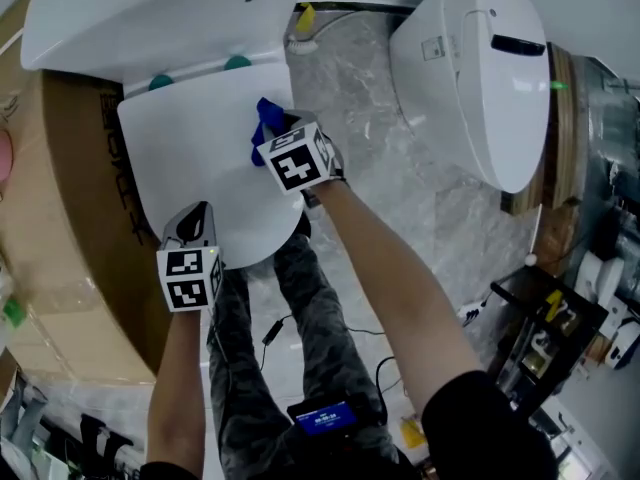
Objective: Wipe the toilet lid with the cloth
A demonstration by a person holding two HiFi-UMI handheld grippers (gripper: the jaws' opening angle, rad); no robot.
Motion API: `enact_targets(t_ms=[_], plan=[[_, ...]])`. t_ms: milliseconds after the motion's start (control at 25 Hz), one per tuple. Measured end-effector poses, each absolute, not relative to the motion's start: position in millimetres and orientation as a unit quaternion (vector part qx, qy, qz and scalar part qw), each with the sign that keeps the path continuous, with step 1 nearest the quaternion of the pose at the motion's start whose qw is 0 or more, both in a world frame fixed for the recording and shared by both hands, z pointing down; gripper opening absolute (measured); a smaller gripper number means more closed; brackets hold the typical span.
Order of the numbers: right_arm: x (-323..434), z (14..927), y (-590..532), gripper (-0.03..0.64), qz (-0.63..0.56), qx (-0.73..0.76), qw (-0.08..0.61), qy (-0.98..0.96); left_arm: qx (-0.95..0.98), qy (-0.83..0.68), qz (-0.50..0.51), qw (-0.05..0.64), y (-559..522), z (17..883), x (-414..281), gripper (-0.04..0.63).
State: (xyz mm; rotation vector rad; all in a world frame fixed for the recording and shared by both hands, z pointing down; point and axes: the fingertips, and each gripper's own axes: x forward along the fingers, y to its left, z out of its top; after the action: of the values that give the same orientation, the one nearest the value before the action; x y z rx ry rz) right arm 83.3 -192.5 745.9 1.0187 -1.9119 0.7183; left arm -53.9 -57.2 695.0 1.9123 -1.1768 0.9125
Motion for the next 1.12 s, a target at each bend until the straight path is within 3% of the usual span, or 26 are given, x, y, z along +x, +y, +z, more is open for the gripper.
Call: enact_targets(t_ms=[520,1120], plan=[[-48.2,740.3,-187.8,0.091,0.262,0.349,0.424,-0.793,0.703,-0.511,0.317,0.380,-43.5,690.9,-133.9,0.011],[-177.5,748.6,-147.6,0.091,0.216,0.237,0.462,-0.827,0.682,-0.520,0.281,0.430,-0.6,699.4,-151.3,0.011]])
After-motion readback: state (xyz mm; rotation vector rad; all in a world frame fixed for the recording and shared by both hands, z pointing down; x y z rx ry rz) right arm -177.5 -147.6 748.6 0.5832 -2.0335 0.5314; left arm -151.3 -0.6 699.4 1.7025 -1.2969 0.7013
